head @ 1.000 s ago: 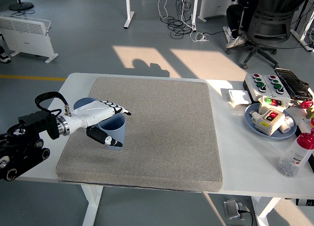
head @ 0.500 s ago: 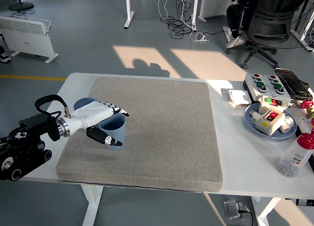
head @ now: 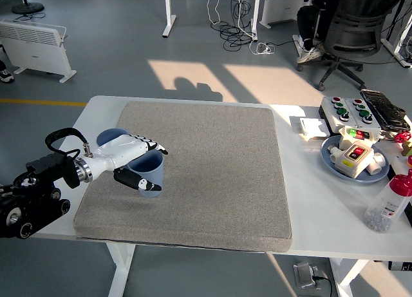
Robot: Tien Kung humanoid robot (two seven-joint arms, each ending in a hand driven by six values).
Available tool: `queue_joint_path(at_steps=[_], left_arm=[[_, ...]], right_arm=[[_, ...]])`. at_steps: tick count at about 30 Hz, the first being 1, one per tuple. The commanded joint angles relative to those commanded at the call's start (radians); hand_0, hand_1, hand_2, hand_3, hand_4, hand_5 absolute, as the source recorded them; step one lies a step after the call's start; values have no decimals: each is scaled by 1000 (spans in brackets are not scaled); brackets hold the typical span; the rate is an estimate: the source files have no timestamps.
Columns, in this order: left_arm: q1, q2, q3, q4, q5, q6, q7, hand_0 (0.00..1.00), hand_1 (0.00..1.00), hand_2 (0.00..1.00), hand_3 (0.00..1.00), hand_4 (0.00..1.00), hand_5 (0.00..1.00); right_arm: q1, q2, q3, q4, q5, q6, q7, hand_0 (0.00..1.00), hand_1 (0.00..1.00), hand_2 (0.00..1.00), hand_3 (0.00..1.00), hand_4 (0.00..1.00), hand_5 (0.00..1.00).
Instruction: Push cup pick cup insert cup
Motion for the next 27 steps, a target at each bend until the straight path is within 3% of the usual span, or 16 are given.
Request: queue_joint_path(at_steps=[5, 6, 14, 23, 24, 27], left_arm=[[3, -3, 15, 11, -31, 18, -7, 557, 724, 749, 746, 932, 614], [4, -3, 17, 10, -34, 19, -4, 447, 648, 709, 745, 890, 562], [9, -10, 44, 36, 10, 49, 3, 404, 618, 699, 742, 859, 530], [11, -12, 67, 51, -2, 92, -18, 374, 590, 683, 723, 823, 499], [13, -10, 71, 50, -4, 109, -25, 278, 507, 615, 641, 787, 480], [15, -9, 75, 51, -14, 135, -38, 278, 507, 615, 641, 787, 480]], right_arm=[[1, 0, -2, 0, 3, -1, 1, 740, 677, 659, 594, 174, 384], [1, 0, -4, 0, 7, -2, 2, 740, 678, 659, 593, 173, 382], [2, -1, -7, 0, 12, -4, 3, 740, 677, 659, 593, 173, 381], [3, -1, -9, 0, 16, -5, 4, 739, 678, 658, 593, 172, 381], [3, -1, -10, 0, 19, -5, 5, 739, 678, 658, 593, 171, 382], [3, -1, -10, -1, 19, -6, 5, 739, 678, 658, 593, 171, 382]])
